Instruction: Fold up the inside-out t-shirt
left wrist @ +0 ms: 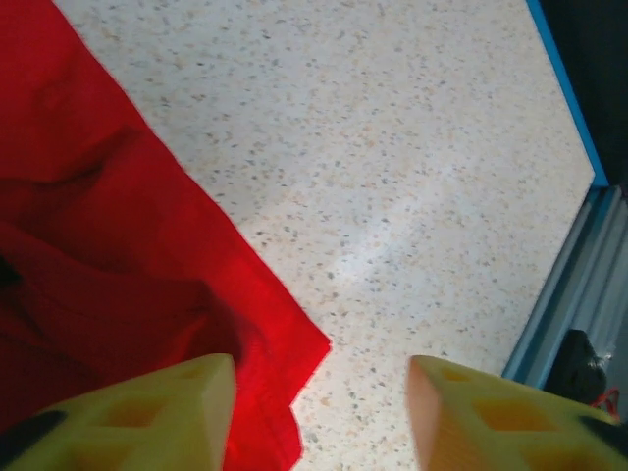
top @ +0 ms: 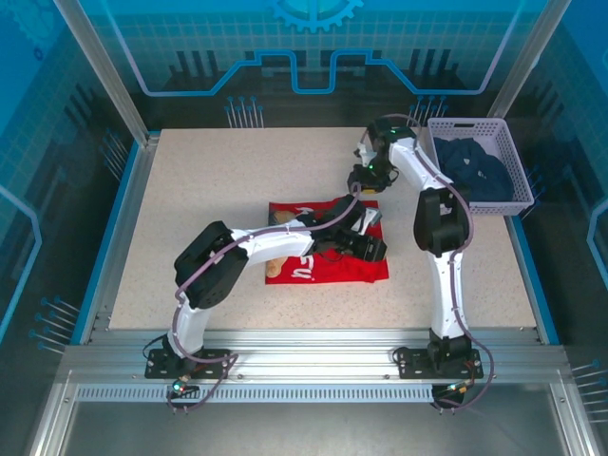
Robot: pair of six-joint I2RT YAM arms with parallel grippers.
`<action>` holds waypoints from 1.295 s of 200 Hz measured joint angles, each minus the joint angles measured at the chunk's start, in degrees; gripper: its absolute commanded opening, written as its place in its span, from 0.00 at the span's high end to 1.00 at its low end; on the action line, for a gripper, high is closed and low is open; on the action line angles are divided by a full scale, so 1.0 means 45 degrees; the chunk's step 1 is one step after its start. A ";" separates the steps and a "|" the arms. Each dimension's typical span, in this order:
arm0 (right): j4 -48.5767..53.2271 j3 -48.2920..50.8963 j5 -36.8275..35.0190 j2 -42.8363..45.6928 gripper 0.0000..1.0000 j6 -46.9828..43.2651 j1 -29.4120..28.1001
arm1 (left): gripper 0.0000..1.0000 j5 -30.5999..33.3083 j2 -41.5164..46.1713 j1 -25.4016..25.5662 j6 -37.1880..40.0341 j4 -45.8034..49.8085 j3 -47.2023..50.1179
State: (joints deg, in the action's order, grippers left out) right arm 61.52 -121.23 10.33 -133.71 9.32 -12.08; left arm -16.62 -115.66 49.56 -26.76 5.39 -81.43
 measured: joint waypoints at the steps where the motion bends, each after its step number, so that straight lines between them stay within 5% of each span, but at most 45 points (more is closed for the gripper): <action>1: -0.0024 0.0034 -0.0019 0.0024 0.54 0.0010 0.0019 | 0.40 0.0000 0.0000 0.0005 -0.0024 -0.0010 0.0000; 44: -0.1545 0.4721 -0.0704 0.3959 0.44 0.0379 0.0311 | 0.34 -0.0321 0.2701 -0.0670 0.0029 -0.0393 0.2404; 83: -0.3196 0.8825 0.0170 0.7315 0.42 0.0612 0.0296 | 0.32 -0.0257 0.5940 -0.3575 -0.0316 -0.0398 0.5022; 122: -0.4163 1.0054 0.0495 0.6470 0.50 0.0699 -0.0311 | 0.31 -0.0034 0.6178 -0.4512 -0.0369 0.0262 0.5406; 185: -0.5110 0.9544 0.0461 0.4415 0.89 0.0695 -0.0777 | 0.31 -0.0029 0.5780 -0.4532 -0.0350 0.0573 0.5406; 259: -0.4444 0.9500 0.0078 0.5751 0.90 0.0602 -0.0019 | 0.30 0.0073 0.5780 -0.4872 0.0039 0.1078 0.5561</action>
State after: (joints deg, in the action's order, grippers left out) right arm 41.52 -78.48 10.68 -107.83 12.03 -12.16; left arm -16.29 -89.65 27.64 -26.59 10.24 -56.40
